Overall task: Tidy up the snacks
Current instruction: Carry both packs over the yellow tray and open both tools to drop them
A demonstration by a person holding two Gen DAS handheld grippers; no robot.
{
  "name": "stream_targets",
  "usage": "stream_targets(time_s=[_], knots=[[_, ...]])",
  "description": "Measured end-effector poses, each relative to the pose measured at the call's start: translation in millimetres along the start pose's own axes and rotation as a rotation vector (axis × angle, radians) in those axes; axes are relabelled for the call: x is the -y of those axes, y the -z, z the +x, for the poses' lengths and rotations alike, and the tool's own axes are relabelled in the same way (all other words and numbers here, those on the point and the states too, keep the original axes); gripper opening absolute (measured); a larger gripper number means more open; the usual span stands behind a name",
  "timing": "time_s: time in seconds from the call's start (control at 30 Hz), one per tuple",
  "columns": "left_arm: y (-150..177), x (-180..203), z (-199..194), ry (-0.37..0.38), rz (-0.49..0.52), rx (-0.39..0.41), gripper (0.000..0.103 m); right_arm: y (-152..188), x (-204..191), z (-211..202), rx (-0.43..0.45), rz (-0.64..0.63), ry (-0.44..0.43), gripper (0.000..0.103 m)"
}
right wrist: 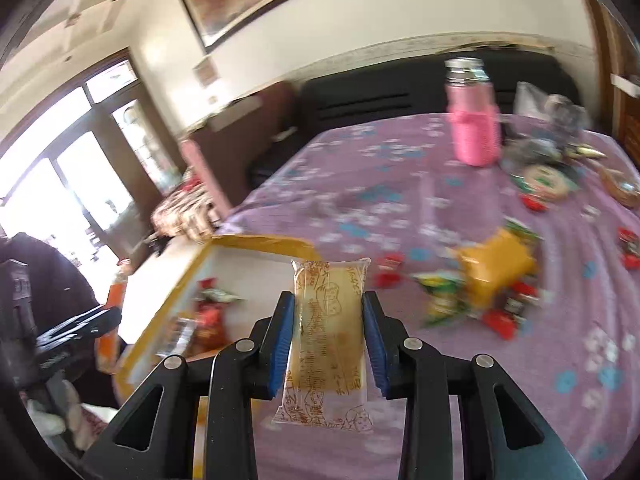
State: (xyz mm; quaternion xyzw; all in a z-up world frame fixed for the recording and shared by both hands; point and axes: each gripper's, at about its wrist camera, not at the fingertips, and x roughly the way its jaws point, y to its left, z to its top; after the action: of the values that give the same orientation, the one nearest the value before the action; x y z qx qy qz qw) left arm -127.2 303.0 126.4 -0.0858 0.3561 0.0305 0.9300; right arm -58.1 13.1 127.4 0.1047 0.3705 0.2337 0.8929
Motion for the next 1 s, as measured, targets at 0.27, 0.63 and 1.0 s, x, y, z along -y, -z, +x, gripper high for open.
stream_targets(time_s=[0.27,0.63,1.0], knots=[[1.0,-25.3,47.5,-0.038,-0.035,-0.090,0.055,-8.7,-69.7,71.7,-0.161,-0.033,-0.115,0.034],[24.6,-31.7,100.3,-0.062,-0.063,-0.214,0.055,31.9,-95.0,155.2,-0.329,-0.058,-0.098,0.034],[21.9,-28.4,89.2,-0.062,-0.070,-0.188,0.056,32.3,-98.0,162.7,-0.320,-0.085,-0.075,0.040]])
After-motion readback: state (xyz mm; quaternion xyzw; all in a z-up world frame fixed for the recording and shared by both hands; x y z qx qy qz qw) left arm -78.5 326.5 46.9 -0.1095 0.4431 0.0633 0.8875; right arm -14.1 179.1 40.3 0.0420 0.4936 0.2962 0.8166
